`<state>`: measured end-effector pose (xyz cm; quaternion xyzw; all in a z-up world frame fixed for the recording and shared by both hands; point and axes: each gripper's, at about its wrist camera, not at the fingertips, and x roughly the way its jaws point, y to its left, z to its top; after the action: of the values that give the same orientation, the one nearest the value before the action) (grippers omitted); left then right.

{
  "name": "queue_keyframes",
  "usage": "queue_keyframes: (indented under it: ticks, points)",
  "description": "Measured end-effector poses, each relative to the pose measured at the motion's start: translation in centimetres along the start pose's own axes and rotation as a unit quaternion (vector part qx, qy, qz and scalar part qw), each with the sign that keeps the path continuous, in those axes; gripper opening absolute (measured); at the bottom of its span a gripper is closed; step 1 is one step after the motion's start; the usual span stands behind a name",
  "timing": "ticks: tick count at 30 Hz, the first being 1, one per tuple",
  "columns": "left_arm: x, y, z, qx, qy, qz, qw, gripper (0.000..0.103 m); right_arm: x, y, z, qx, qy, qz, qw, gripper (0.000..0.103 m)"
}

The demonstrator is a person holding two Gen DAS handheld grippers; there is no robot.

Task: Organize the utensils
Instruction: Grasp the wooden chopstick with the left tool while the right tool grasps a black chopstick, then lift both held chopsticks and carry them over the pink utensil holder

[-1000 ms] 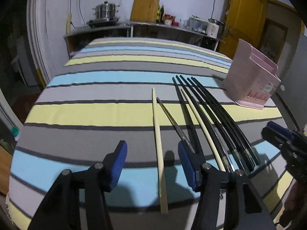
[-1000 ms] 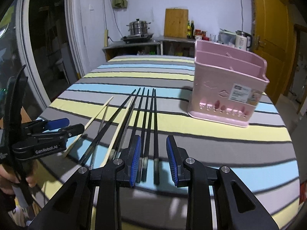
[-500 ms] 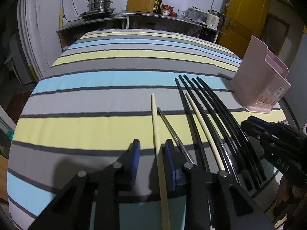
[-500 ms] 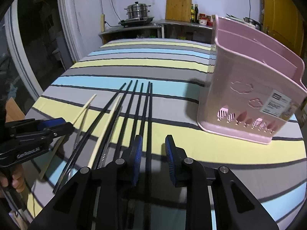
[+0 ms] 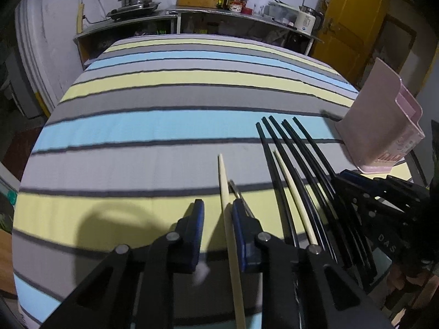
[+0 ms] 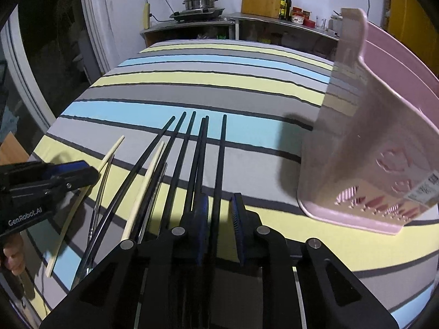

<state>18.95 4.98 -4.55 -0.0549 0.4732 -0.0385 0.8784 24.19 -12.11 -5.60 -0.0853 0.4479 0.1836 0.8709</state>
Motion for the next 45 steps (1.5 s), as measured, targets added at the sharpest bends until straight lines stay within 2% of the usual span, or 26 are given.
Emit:
queue_keyframes:
  ticks: [3,6,9,12,18,30,45]
  points:
    - [0.5,-0.5,0.5,0.021,-0.002,0.013,0.9997,0.018,0.3,0.3,0.4,-0.004,0.003,-0.007,1.000,0.017]
    - [0.6,-0.7,0.8,0.032,-0.003,0.022,0.9993,0.009,0.7,0.5,1.1,-0.001,0.013,-0.010,1.000,0.016]
    - [0.5,-0.2,1.1,0.022,0.000,0.014,0.9997,0.007,1.0,0.9,1.6,-0.005,0.018,-0.012,1.000,0.007]
    - [0.3,0.5,1.5,0.011,0.000,0.008,0.9999,0.007,0.9,0.9,1.8,0.002,0.021,-0.004,1.000,0.006]
    - [-3.4,1.4,2.1,0.006,-0.035,-0.006,0.9993,0.007,-2.2,1.0,1.8,0.011,-0.014,0.013,1.000,0.006]
    - [-12.5,0.5,3.3,0.024,-0.103,-0.042,0.9935,0.007,-10.5,0.2,1.4,0.030,-0.089,0.031,0.995,0.006]
    - [-19.1,-4.5,5.1,0.063,-0.156,-0.085,0.9821,0.007,-17.8,-3.4,0.2,0.078,-0.157,0.020,0.984,0.006]
